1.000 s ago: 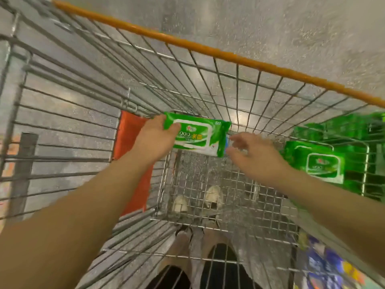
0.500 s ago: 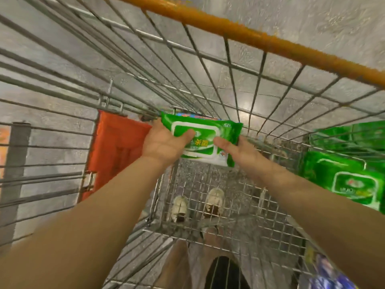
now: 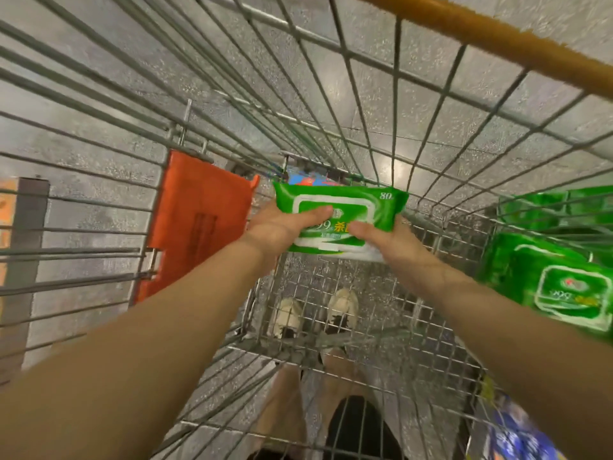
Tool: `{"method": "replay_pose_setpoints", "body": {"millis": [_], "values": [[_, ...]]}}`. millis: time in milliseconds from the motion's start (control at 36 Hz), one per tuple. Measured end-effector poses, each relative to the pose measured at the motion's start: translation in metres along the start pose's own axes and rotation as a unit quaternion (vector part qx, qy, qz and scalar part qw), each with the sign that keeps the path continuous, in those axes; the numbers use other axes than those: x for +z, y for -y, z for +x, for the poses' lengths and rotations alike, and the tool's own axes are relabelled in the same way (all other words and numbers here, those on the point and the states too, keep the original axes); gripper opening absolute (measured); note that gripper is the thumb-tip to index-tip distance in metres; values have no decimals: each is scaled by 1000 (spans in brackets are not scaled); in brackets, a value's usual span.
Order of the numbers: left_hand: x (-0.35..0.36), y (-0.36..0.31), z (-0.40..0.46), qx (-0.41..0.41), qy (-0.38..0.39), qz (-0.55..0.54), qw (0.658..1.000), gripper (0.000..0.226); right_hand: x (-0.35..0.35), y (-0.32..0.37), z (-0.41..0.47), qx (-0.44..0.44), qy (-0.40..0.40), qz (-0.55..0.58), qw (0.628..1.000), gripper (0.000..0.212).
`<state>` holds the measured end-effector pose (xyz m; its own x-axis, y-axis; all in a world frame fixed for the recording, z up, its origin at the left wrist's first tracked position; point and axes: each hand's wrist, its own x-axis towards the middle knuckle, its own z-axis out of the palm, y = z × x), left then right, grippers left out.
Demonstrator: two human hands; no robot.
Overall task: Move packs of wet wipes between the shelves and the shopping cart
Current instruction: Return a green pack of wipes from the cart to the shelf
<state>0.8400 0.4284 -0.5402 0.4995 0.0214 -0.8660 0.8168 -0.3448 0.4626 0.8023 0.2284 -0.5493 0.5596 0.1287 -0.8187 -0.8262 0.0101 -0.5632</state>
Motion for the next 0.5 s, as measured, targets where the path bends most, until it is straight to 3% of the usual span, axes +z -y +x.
{"method": "replay_pose_setpoints", "body": {"millis": [83, 139, 194, 250, 333, 444, 500], "values": [[10, 4, -15, -27, -9, -31, 999, 47, -7, -3, -18, 22, 16, -38, 999, 66], [17, 3, -28, -42, -37, -31, 998, 72, -10, -1, -32, 43, 39, -45, 997, 76], [20, 3, -38, -38, -57, -25, 997, 101, -11, 2, -42, 58, 46, -10, 997, 65], [19, -3, -54, -27, -41, -32, 998, 86, -12, 5, -56, 52, 34, 26, 998, 50], [19, -14, -90, 3, -2, -31, 1000, 45, -11, 12, -88, 30, 18, 47, 998, 62], [13, -36, -140, 69, 16, -28, 997, 27, -7, 30, -134, 5, -29, 89, 996, 90], [8, -50, -172, 100, 17, -20, 995, 27, 0, 50, -168, -21, -53, 96, 994, 84]]}}
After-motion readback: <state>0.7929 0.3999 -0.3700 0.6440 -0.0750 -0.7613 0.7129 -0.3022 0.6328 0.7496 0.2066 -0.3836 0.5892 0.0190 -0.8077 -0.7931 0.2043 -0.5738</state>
